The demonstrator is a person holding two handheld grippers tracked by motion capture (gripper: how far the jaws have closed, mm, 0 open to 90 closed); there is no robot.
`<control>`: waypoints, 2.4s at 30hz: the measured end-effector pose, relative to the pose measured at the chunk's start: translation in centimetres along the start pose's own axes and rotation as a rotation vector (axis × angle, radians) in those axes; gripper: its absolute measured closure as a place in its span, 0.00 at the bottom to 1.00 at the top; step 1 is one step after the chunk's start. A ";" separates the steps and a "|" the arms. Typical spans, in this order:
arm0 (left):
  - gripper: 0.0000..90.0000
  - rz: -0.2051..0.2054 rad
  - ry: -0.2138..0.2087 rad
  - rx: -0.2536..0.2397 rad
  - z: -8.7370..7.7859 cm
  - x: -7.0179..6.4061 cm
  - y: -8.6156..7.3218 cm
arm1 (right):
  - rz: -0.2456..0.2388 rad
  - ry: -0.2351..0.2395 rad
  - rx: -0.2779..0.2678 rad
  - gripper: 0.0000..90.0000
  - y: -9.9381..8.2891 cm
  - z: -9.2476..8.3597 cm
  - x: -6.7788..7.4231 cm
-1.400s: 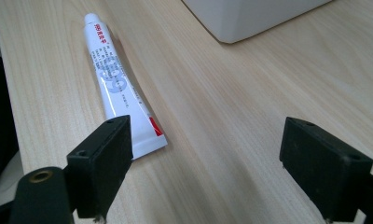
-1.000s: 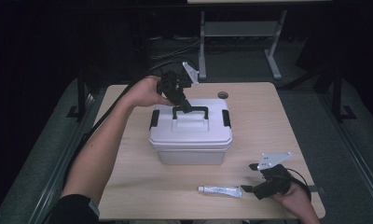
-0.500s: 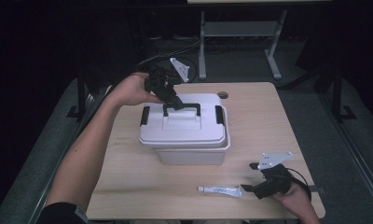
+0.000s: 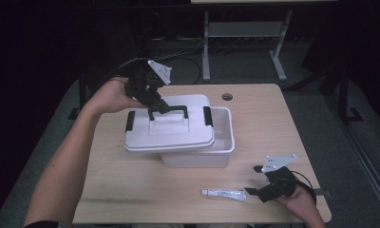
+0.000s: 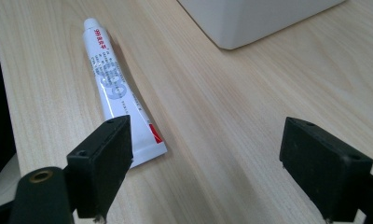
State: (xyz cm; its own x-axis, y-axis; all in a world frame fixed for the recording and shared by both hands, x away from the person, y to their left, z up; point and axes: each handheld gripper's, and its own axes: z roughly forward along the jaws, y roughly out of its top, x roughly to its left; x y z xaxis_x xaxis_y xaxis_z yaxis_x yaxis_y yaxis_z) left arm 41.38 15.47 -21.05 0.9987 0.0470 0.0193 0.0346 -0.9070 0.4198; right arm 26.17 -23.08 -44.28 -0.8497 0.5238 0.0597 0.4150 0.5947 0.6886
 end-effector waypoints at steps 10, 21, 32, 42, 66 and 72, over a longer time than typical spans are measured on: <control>0.94 -0.054 0.030 -0.016 -1.7 -1.0 -3.4 | 0.000 -0.004 0.001 0.18 0.1 0.0 0.0; 0.94 -0.113 0.057 -0.035 -3.2 -2.0 -7.3 | -0.012 -0.004 0.009 0.18 0.4 0.2 0.0; 0.94 -0.164 0.076 -0.051 -4.2 -2.6 -10.6 | -0.011 -0.007 0.019 0.18 0.4 0.3 0.0; 0.94 -0.209 0.081 -0.074 -4.3 -3.6 -13.5 | -0.011 -0.007 0.023 0.18 0.4 0.4 0.1; 0.94 -0.310 0.094 -0.076 -2.7 -4.9 -19.4 | -0.033 -0.013 0.032 0.18 0.6 0.8 0.6; 0.94 -0.335 0.097 -0.081 -1.9 -5.0 -20.6 | -0.032 -0.013 0.034 0.18 0.7 0.9 0.7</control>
State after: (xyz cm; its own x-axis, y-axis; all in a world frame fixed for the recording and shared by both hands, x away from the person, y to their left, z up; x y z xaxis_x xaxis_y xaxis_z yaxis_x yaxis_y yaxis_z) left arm 35.56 34.74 -28.02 0.9240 0.3794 -0.0472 0.3528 -0.7987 0.4875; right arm 26.17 -21.75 -44.37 -0.8587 0.5117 0.0287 0.3985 0.6313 0.6654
